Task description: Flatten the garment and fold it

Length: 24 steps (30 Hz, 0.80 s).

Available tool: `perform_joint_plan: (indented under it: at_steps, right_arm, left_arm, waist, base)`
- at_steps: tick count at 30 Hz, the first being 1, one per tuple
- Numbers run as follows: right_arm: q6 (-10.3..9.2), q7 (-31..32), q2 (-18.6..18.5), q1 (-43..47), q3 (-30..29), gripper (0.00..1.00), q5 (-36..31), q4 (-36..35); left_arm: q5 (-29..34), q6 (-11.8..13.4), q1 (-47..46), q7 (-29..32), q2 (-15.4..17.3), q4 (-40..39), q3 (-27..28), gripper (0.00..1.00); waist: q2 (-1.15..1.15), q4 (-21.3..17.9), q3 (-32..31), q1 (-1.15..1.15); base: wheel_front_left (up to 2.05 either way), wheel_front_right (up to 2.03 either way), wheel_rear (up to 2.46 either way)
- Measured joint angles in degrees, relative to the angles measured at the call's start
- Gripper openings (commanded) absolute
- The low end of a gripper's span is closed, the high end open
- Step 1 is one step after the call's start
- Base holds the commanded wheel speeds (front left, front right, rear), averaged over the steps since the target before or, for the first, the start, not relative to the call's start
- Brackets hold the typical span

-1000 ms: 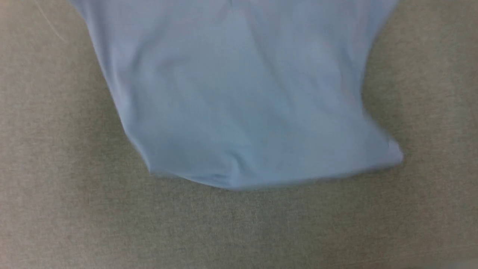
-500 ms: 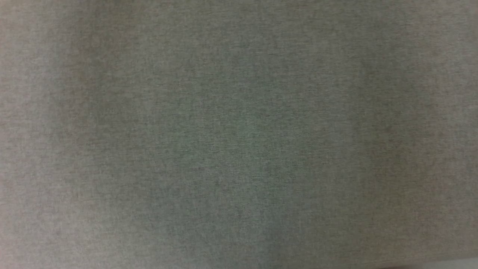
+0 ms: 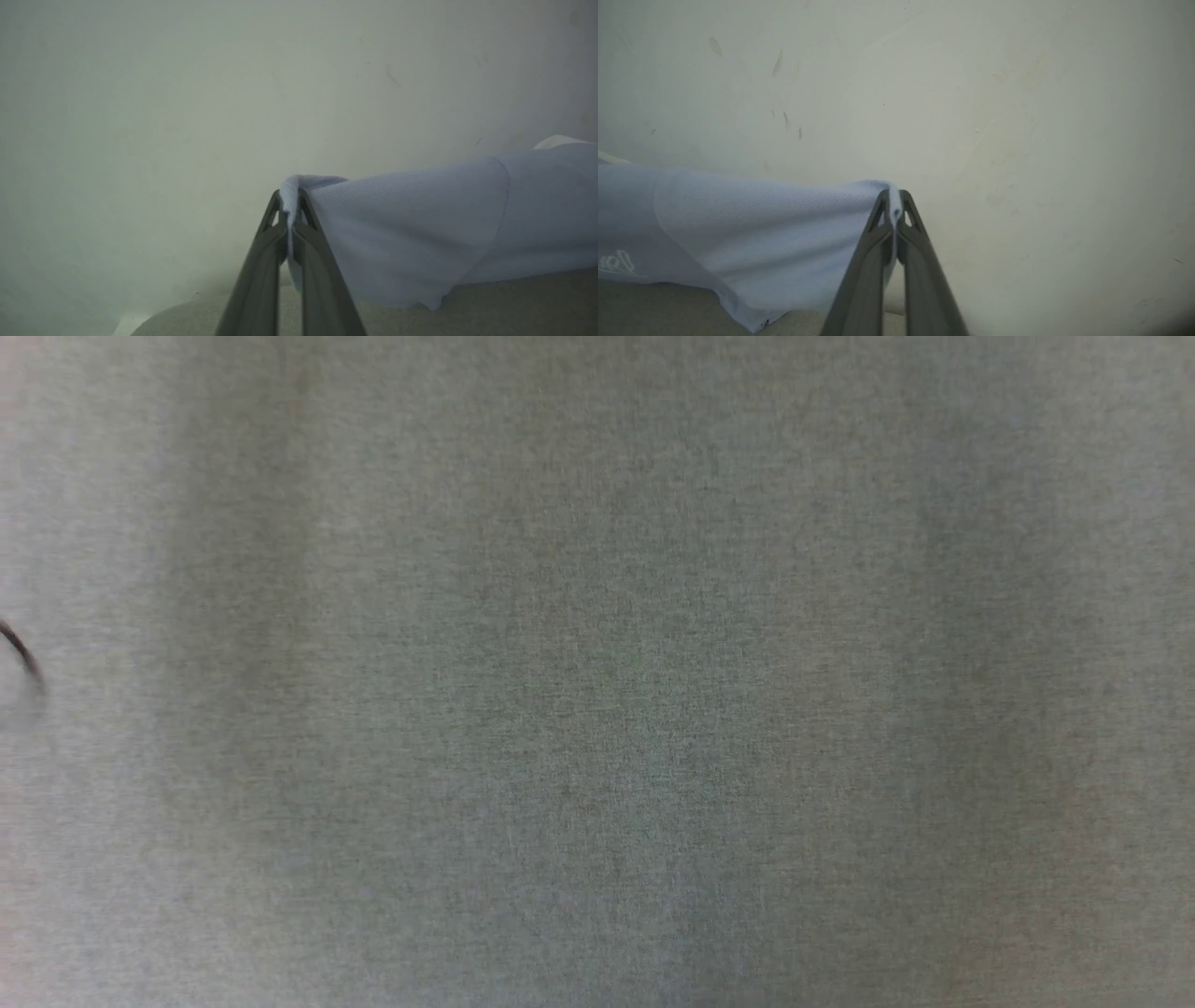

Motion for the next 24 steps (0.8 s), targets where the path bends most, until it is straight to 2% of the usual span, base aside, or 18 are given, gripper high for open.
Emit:
perform_joint_plan:
  at_steps: [5,9,12,17,20,24]
  right_arm:
    - [0.0,-0.4,0.3,12.5,2.6,0.0,6.9,0.1]
    - [0.0,1.6,0.1,24.0,3.7,0.0,13.2,-2.8]
    - [-0.01,3.6,-0.2,32.5,2.6,0.0,16.7,-6.8]
    - [-0.01,8.4,0.3,46.8,-2.2,0.0,19.3,-14.7]
    - [-0.01,11.9,1.8,54.7,-6.2,0.0,19.1,-19.2]
    - [-0.01,17.3,5.4,63.8,-11.2,0.0,17.8,-24.0]
  left_arm:
    - [-6.5,-1.6,12.8,6.5,-2.1,-1.1,-0.9,0.0]
    - [-10.5,-1.5,24.7,9.3,-3.0,-7.2,-1.4,0.0]
    - [-14.1,0.3,34.5,10.5,-3.7,-13.2,-0.6,0.0]
    - [-19.3,4.8,51.4,11.2,-5.1,-21.9,1.1,0.0]
    - [-21.6,6.9,59.6,11.0,-6.6,-25.3,1.7,0.0]
    - [-23.2,8.7,67.1,10.7,-7.9,-27.4,1.6,0.0]
  waist:
    - [0.0,0.4,-3.3,-0.01]
    - [0.0,0.8,-6.8,-0.01]
    - [0.0,1.0,-9.6,-0.02]
    - [0.0,1.4,-14.0,-0.03]
    - [0.0,1.7,-16.3,-0.03]
    - [0.0,2.2,-18.7,-0.03]
  base:
    - [0.0,0.0,0.0]
    - [0.0,0.0,0.0]
    - [0.0,0.0,0.0]
    - [0.0,0.0,0.0]
    - [0.0,0.0,0.0]
    - [0.0,0.0,0.0]
